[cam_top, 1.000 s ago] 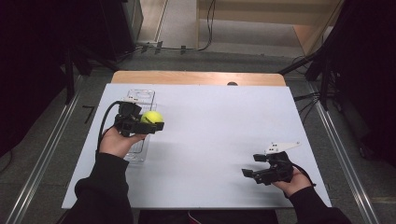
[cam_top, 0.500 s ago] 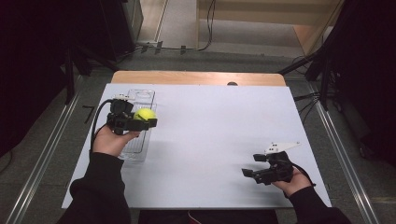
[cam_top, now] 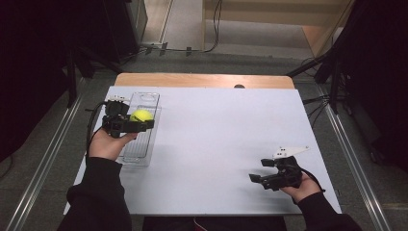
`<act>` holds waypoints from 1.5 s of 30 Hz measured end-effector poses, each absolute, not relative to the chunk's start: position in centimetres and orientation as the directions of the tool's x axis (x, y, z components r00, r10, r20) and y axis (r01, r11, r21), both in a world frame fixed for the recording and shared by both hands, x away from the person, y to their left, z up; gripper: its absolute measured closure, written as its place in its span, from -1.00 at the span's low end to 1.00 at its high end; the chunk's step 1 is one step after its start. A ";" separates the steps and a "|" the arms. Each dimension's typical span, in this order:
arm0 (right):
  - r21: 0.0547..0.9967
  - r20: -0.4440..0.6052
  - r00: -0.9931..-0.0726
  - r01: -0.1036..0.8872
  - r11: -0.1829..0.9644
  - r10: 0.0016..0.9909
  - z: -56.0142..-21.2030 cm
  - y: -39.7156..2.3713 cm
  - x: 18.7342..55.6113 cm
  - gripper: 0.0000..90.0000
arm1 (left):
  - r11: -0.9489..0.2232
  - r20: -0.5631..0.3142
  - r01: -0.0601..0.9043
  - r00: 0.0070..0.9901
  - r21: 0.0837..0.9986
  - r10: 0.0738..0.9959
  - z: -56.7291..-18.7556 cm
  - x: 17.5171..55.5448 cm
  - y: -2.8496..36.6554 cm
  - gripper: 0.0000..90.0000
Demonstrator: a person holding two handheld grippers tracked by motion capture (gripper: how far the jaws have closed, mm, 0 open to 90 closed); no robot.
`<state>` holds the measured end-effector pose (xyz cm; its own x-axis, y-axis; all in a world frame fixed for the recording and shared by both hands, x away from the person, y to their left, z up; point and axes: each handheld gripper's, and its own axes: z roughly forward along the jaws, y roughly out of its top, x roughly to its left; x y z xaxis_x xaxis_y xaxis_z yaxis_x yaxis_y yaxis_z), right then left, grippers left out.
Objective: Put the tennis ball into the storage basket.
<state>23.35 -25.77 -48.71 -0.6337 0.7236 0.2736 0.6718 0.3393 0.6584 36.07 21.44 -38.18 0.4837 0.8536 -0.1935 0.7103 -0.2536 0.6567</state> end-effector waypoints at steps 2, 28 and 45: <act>0.658 0.274 -0.633 0.673 0.339 0.724 -48.7 -25.8 23.4 -0.62 | -0.255 -0.189 0.708 0.483 0.658 0.855 -38.2 36.1 21.6 -0.44; 0.656 0.260 -0.630 0.671 0.345 0.732 -48.7 -25.8 23.2 -0.62 | -0.231 -0.140 0.712 0.421 0.663 0.896 -39.4 37.3 22.5 -0.44; 0.657 0.263 -0.626 0.674 0.339 0.734 -48.7 -26.0 22.9 -0.62 | -0.221 -0.145 0.735 0.400 0.641 0.905 -41.1 38.2 22.7 -0.44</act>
<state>22.94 -26.01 -48.70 -0.6261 0.7342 0.2627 0.6735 0.3394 0.6566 38.20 22.73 -41.12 0.3996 0.9051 -0.1453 0.7345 -0.2214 0.6415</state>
